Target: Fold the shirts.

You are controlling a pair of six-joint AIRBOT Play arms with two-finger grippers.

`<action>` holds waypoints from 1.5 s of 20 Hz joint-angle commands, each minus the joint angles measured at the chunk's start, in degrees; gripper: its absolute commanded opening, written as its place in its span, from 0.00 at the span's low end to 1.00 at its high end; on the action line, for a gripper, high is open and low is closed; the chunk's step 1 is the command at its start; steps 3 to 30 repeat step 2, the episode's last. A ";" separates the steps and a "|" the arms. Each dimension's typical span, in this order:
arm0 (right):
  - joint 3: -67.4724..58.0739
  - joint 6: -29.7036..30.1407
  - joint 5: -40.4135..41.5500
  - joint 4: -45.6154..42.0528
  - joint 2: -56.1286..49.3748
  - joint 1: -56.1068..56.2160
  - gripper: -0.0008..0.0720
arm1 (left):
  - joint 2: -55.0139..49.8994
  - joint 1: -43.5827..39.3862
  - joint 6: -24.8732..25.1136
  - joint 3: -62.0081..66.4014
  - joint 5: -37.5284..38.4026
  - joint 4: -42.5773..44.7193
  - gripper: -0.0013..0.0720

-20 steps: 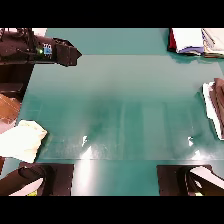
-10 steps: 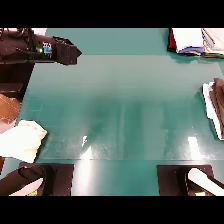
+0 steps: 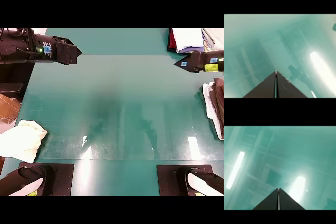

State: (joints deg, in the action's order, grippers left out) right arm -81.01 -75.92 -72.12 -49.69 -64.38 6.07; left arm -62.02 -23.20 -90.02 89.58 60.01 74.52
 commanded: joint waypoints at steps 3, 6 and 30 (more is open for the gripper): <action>-0.04 0.13 -0.13 0.07 -0.02 2.32 0.04 | 0.02 -0.04 0.00 0.00 -0.04 0.00 0.06; -0.04 0.13 -0.13 0.07 -0.02 2.32 0.04 | 0.02 -0.04 0.00 0.00 -0.04 0.00 0.06; -0.04 0.13 -0.13 0.07 -0.02 2.32 0.04 | 0.02 -0.04 0.00 0.00 -0.04 0.00 0.06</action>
